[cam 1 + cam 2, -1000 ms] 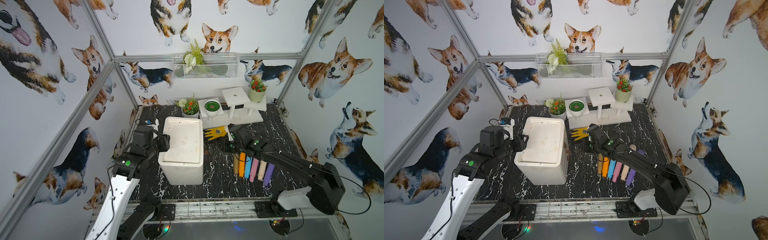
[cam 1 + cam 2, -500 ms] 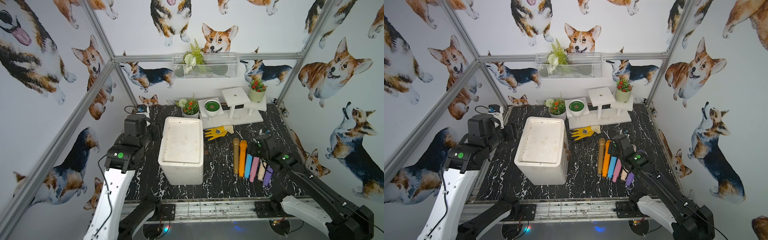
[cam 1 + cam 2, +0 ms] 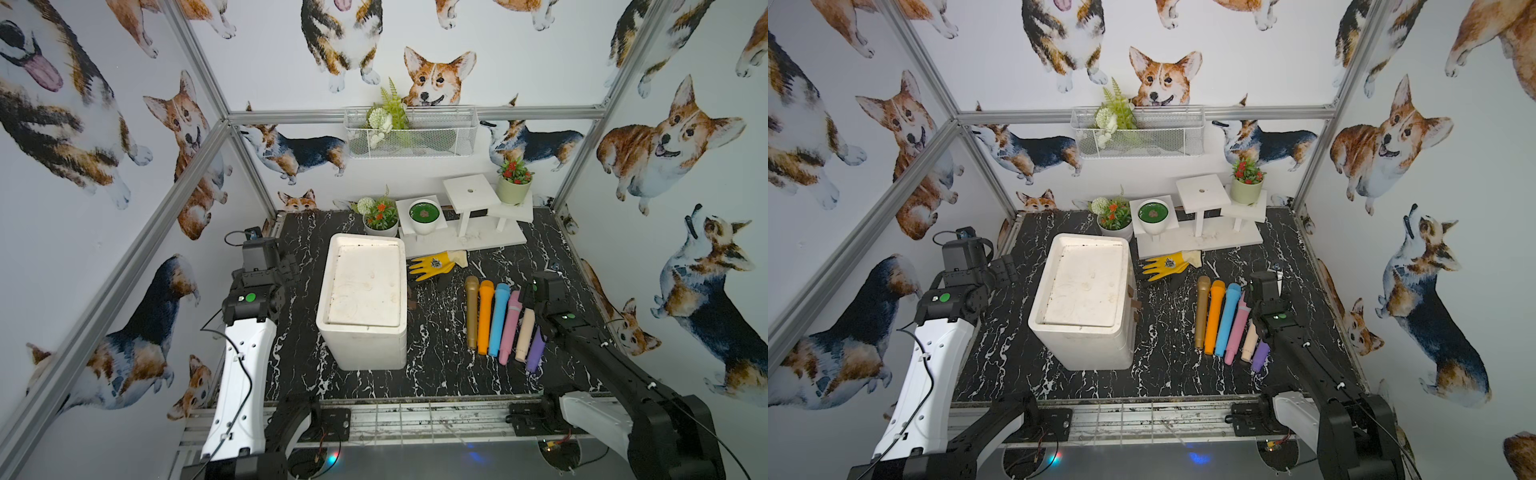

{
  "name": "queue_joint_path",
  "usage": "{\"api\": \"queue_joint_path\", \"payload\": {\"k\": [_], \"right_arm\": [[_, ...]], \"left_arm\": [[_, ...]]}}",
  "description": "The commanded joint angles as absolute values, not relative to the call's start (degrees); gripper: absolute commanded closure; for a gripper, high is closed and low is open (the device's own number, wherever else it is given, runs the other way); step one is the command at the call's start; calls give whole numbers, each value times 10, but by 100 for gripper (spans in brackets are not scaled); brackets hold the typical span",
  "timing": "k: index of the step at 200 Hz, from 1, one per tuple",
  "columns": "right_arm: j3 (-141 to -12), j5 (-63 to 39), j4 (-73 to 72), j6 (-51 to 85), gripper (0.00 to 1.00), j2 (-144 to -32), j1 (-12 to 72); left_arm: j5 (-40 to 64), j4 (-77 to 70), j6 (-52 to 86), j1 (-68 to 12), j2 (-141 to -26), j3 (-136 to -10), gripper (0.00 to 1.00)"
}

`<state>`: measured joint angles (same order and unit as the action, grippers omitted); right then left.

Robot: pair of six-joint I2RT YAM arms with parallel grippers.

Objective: Take the microphone out of the drawer
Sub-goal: Reset both arms

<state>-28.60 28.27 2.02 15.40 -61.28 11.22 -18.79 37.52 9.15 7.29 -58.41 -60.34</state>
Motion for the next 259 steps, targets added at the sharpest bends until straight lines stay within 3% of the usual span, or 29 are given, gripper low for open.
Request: {"api": "queue_joint_path", "payload": {"k": [1, 50, 80, 95, 108, 133, 150, 171, 185, 201, 213, 228, 259], "right_arm": [[-270, 279, -103, 98, 17, -653, 109], [-216, 241, -357, 11, 18, -751, 108], [-230, 236, -417, -13, 17, -824, 105], [-238, 229, -375, -2, 16, -809, 100], [-213, 234, -430, 0, 16, -812, 96], [-215, 183, -418, 19, 16, -807, 68], [-219, 136, -402, 38, 17, -809, 40], [-157, 113, -564, 54, 16, -849, 12], [-184, 100, -452, 59, 12, -814, 14], [-178, 99, -510, 51, 0, -841, 13], [-191, 98, -448, 56, 0, -821, 13], [-179, 99, -506, 51, 0, -840, 13], [-184, 99, -486, 52, 0, -834, 13]], "left_arm": [[-181, 259, 135, 107, -586, -511, 3], [-103, -151, 98, 88, -605, -238, 0], [-91, -267, 39, 28, -741, -247, 0], [-112, -308, 17, -5, -801, -269, 0], [-101, -401, 18, -24, -838, -262, 0], [-139, -425, -10, -65, -873, -261, 0], [-159, -598, -16, -64, -912, -196, 0], [-164, -544, -11, -67, -907, -220, 0], [-160, -538, -7, -65, -903, -217, 0], [-159, -538, -5, -65, -898, -214, 0], [-158, -539, -6, -65, -900, -215, 0], [-163, -549, -11, -68, -902, -213, 0], [-162, -541, -8, -69, -901, -215, 0]]}}
